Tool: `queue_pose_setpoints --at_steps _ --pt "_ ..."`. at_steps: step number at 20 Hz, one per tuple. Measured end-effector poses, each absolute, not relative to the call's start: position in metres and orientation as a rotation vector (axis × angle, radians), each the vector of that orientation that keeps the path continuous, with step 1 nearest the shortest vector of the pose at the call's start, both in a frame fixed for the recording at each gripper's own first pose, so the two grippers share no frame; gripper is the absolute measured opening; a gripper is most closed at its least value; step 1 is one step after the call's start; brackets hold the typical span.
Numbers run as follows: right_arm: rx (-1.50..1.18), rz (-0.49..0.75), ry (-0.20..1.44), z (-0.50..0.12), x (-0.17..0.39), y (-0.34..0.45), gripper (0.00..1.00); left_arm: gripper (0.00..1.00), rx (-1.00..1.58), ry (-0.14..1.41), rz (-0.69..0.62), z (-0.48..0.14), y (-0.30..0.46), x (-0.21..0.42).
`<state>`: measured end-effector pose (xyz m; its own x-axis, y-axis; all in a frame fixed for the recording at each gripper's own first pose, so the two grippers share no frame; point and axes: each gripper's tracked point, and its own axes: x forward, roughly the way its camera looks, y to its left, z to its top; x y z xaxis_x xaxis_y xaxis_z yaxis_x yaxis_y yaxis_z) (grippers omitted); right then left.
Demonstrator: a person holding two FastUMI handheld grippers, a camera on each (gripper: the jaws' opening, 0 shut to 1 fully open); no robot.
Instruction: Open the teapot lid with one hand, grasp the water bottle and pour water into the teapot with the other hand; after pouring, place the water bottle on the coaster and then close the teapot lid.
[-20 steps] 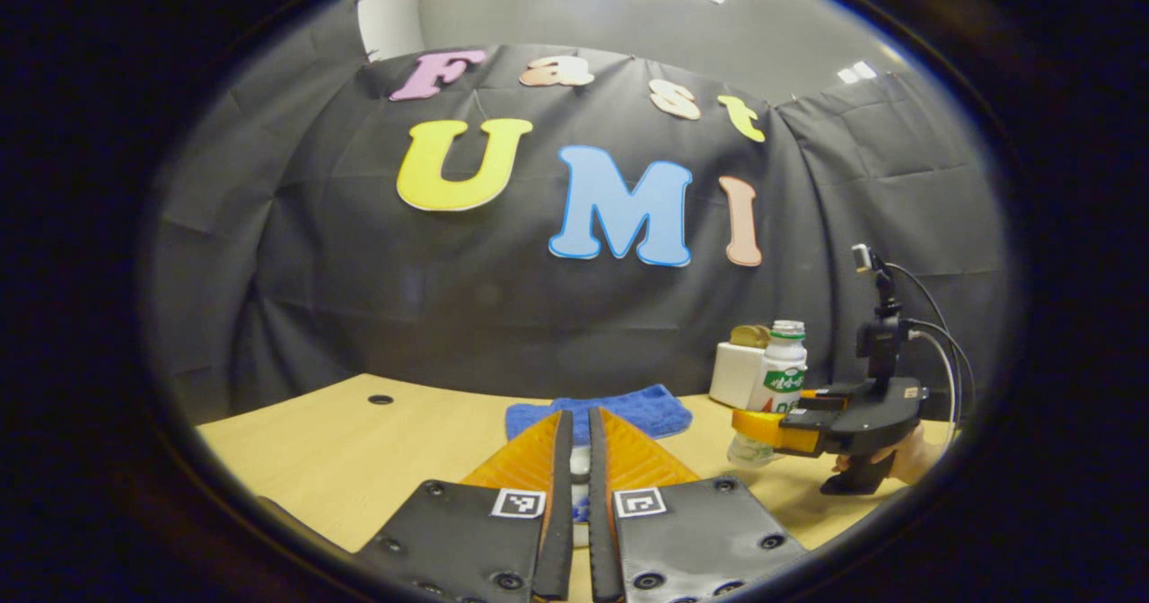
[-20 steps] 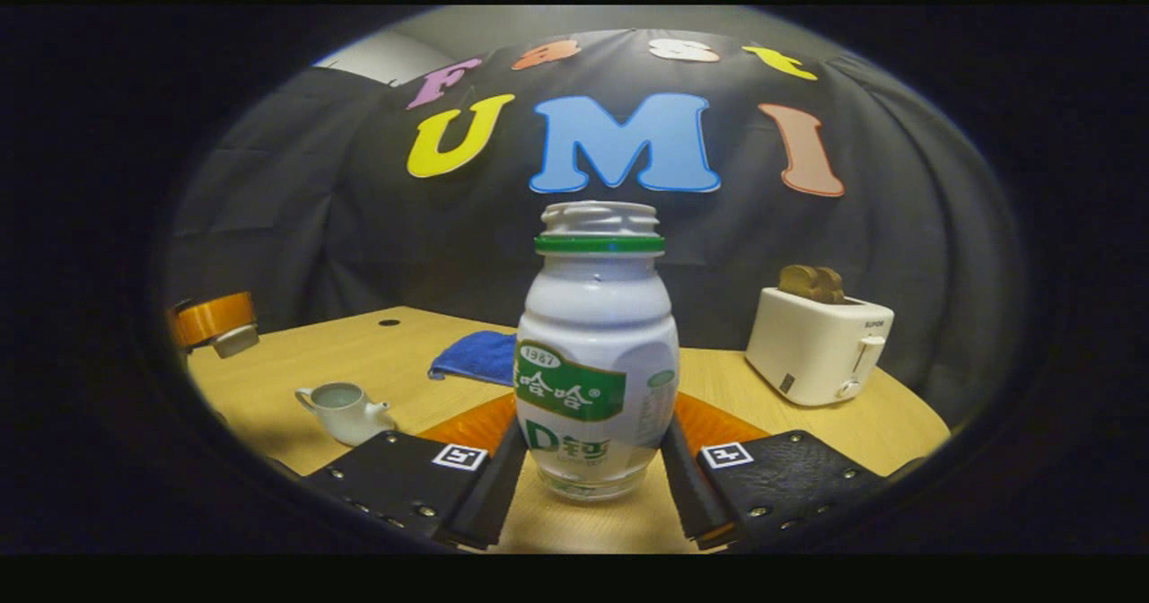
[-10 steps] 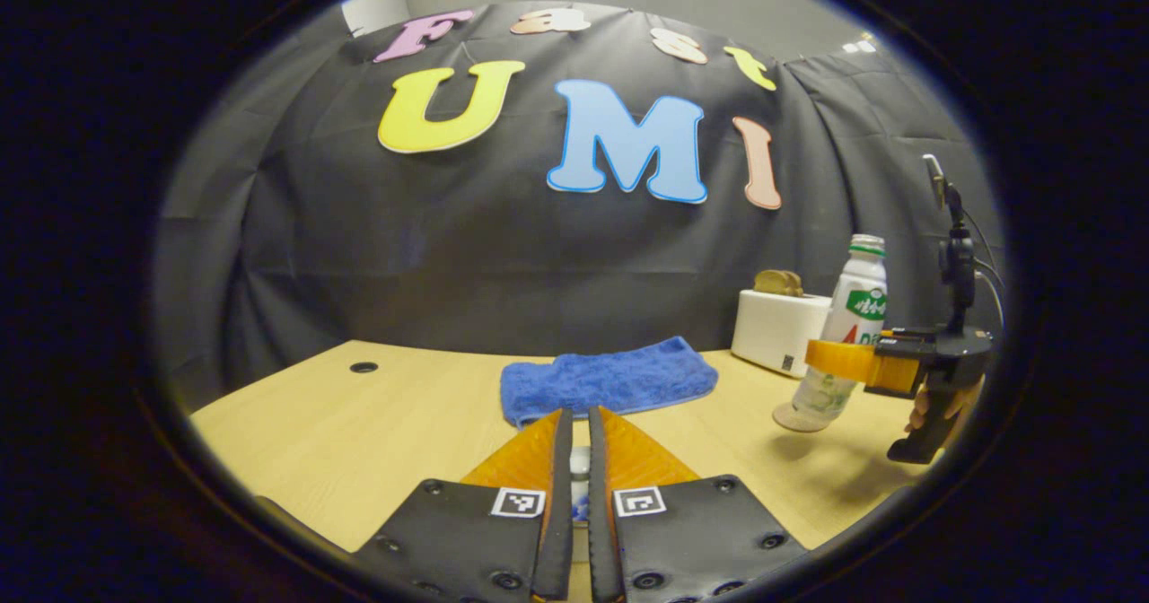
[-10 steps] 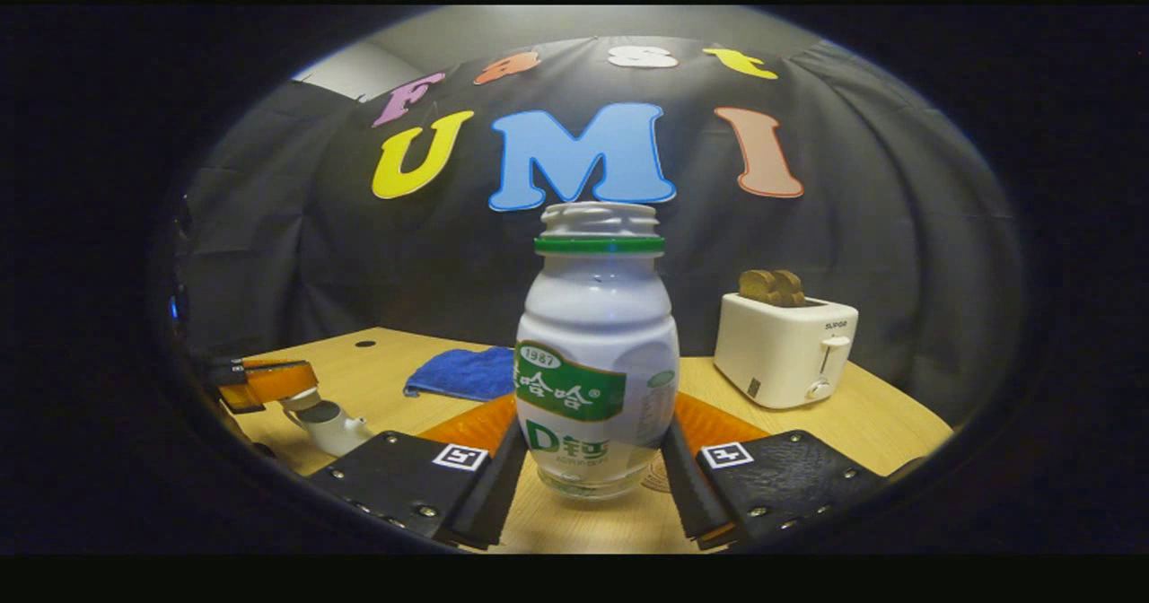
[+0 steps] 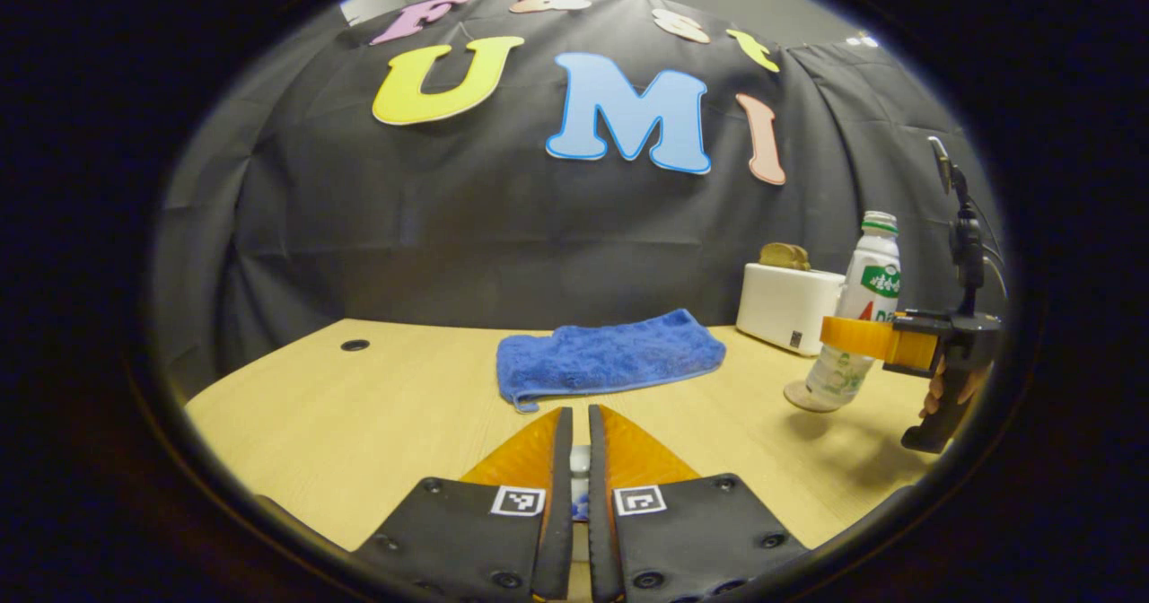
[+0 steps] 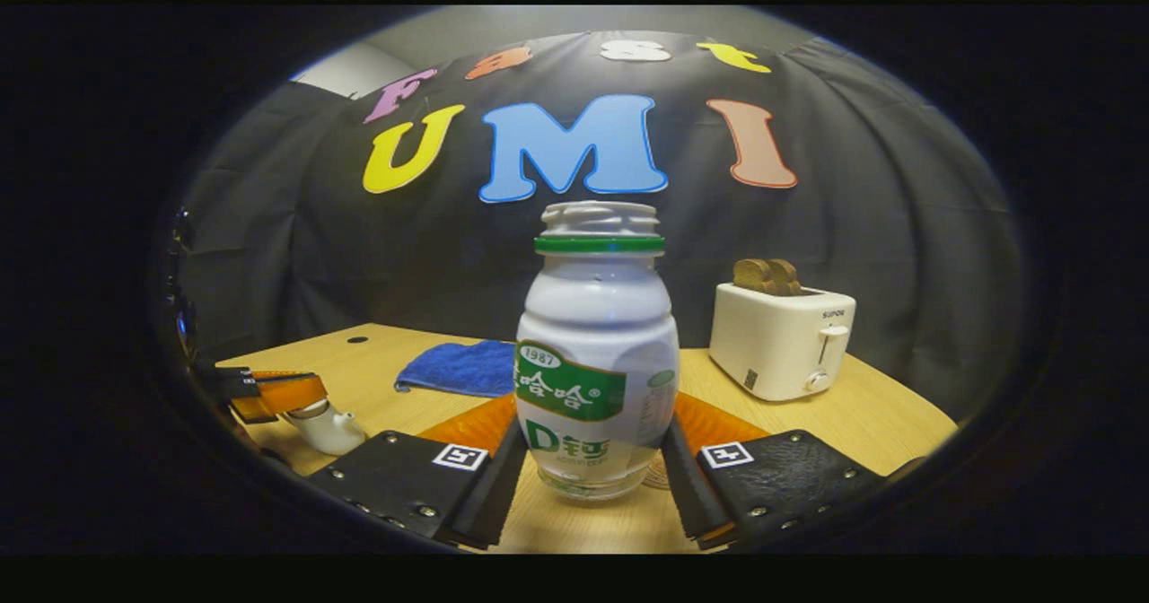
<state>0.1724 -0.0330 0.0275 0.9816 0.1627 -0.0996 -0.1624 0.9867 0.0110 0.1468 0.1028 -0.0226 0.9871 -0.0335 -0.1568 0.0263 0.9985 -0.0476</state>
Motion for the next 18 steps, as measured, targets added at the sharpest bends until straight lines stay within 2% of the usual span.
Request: queue_pose_setpoints --at_steps 1,3,5,6,7,8,9,11,12,13,15,18 --pt "0.000 0.161 0.100 0.028 0.172 -0.034 0.72 0.17 -0.035 0.161 -0.029 -0.023 0.102 0.147" --pt "-0.007 0.157 0.096 0.028 0.173 -0.035 0.71 0.14 -0.021 0.162 -0.022 -0.025 0.102 0.145" --pt "-0.011 0.155 0.097 0.027 0.174 -0.036 0.71 0.18 -0.012 0.164 -0.018 -0.025 0.101 0.146" --pt "-0.011 0.155 0.100 0.026 0.174 -0.036 0.71 0.11 -0.008 0.166 -0.016 -0.026 0.101 0.146" --pt "-0.013 0.154 0.101 0.026 0.174 -0.036 0.71 0.19 -0.005 0.167 -0.018 -0.027 0.100 0.146" --pt "-0.018 0.152 0.101 0.026 0.175 -0.036 0.71 0.22 -0.005 0.166 -0.027 -0.026 0.098 0.145" --pt "-0.022 0.150 0.098 0.026 0.175 -0.037 0.71 0.30 -0.003 0.159 -0.027 -0.025 0.097 0.143" --pt "-0.028 0.145 0.085 0.029 0.176 -0.040 0.71 0.55 0.000 0.117 -0.002 -0.013 0.104 0.135" --pt "-0.023 0.147 0.084 0.030 0.178 -0.042 0.71 0.45 -0.007 0.080 0.005 -0.002 0.107 0.129" --pt "-0.013 0.158 0.089 0.030 0.180 -0.045 0.72 0.70 -0.020 0.037 0.011 0.010 0.109 0.120" --pt "0.004 0.202 0.107 0.029 0.183 -0.046 0.71 0.74 -0.045 -0.039 0.003 0.030 0.111 0.105" --pt "0.029 0.178 0.118 0.031 0.190 -0.065 0.72 0.78 -0.039 -0.113 0.001 0.048 0.113 0.092"
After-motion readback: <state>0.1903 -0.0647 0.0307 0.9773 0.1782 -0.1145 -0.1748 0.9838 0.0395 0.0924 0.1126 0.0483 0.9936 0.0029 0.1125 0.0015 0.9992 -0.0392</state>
